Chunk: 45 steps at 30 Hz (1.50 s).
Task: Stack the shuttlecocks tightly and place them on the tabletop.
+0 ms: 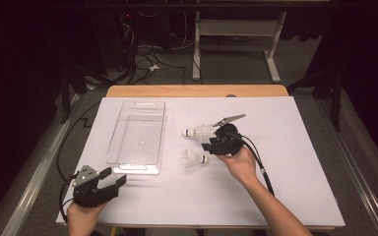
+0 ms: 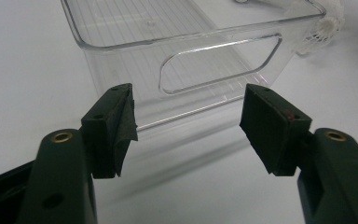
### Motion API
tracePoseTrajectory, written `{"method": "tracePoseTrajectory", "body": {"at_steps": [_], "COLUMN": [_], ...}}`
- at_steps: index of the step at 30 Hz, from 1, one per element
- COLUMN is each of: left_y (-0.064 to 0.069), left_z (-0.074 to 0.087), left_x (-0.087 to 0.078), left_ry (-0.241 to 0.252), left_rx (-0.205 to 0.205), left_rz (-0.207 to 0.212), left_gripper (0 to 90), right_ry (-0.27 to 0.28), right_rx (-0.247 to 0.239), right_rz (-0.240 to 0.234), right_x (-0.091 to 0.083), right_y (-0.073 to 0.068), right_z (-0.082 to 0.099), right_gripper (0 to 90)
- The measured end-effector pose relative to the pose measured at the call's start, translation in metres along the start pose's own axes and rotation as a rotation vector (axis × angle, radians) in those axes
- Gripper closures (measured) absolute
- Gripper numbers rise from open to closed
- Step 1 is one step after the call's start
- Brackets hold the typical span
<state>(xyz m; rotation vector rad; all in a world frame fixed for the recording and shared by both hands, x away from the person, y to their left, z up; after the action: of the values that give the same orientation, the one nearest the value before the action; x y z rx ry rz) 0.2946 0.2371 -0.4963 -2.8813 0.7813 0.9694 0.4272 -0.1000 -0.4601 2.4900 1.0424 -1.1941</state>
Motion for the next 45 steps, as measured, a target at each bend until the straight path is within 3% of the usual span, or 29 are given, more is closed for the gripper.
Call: {"method": "tracePoseTrajectory", "body": {"at_steps": [22, 38, 45], "left_y": [0.001, 0.001, 0.001], "left_z": [0.0, 0.0, 0.0], "left_x": [0.001, 0.001, 0.001], "left_ry": [-0.005, -0.006, -0.007], "left_rx": [0.007, 0.007, 0.009], "left_rz": [-0.002, -0.001, 0.0], "left_gripper": [36.2, 36.3, 36.2], "right_ry": [-0.021, -0.069, -0.116], "right_rx": [-0.038, -0.078, -0.087], "right_rz": [-0.048, -0.062, -0.053], "right_x": [0.002, 0.011, 0.02], "right_y": [-0.025, -0.047, -0.053], "right_z": [-0.005, -0.018, -0.021], "right_gripper": [57.6, 55.1, 53.5]}}
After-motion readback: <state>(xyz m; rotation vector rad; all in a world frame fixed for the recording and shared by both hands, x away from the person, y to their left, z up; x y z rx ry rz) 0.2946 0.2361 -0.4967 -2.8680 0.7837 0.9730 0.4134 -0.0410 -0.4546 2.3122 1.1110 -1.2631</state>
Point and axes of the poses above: each handheld gripper's, and its own axes: x roughly forward along the jaws, z roughly out of its underside, y roughly to its right, the point moved 6 cm from there along x, roughly forward along the jaws
